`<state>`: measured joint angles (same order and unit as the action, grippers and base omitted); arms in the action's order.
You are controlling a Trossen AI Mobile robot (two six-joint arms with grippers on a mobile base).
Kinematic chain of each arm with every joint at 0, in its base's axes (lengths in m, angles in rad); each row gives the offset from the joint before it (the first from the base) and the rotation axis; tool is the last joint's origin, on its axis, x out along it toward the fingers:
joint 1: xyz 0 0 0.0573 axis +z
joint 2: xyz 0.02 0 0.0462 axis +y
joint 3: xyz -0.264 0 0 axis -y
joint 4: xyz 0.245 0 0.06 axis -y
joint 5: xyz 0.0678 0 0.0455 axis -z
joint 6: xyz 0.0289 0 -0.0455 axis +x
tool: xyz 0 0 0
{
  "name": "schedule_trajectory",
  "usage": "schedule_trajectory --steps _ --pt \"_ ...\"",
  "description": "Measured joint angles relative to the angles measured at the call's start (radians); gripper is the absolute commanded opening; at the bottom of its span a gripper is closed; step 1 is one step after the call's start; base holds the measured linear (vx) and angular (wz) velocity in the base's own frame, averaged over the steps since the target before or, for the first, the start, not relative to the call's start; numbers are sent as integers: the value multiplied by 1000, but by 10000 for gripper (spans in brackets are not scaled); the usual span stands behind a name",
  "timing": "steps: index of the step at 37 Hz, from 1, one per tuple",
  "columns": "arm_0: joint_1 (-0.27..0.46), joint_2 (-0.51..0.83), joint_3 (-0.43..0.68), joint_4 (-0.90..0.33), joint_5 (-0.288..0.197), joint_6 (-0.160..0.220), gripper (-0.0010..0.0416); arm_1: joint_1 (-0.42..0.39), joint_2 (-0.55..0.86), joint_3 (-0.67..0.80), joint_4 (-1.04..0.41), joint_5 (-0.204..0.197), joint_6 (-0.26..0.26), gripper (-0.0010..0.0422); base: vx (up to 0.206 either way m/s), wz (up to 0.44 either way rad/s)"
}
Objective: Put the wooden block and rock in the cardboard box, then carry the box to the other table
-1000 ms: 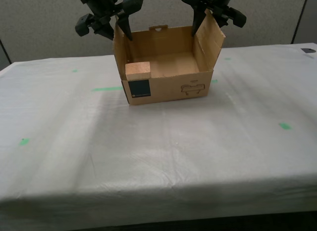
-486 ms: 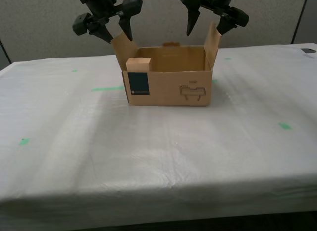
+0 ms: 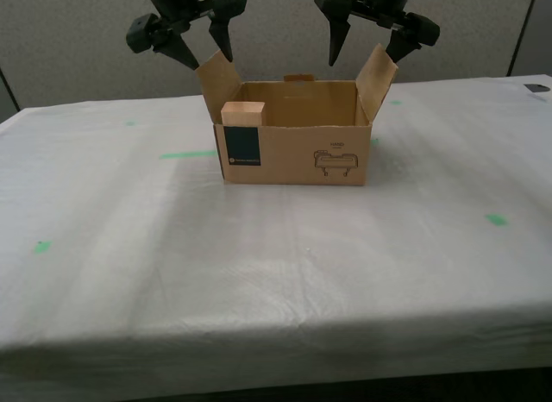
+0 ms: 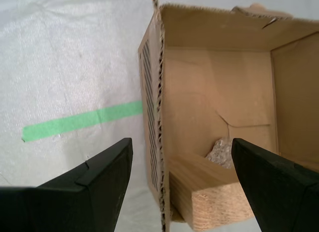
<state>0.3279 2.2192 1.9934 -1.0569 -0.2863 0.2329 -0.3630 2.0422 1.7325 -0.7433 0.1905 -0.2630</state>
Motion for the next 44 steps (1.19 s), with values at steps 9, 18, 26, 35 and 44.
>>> schedule_trajectory --steps 9,18,26,35,44 --pt "0 0 0 -1 0 0 392 2 0 77 -30 0 0 268 0 0" --pt "0 0 0 -2 0 6 392 3 0 75 -41 -2 11 267 0 0" --pt "0 0 0 -1 0 14 392 3 0 64 -42 -2 18 268 0 0" --pt "0 0 0 -2 0 19 391 3 0 64 -42 -3 31 268 0 0" --pt "0 0 0 -8 1 22 391 5 16 48 -36 -30 71 267 0 0"
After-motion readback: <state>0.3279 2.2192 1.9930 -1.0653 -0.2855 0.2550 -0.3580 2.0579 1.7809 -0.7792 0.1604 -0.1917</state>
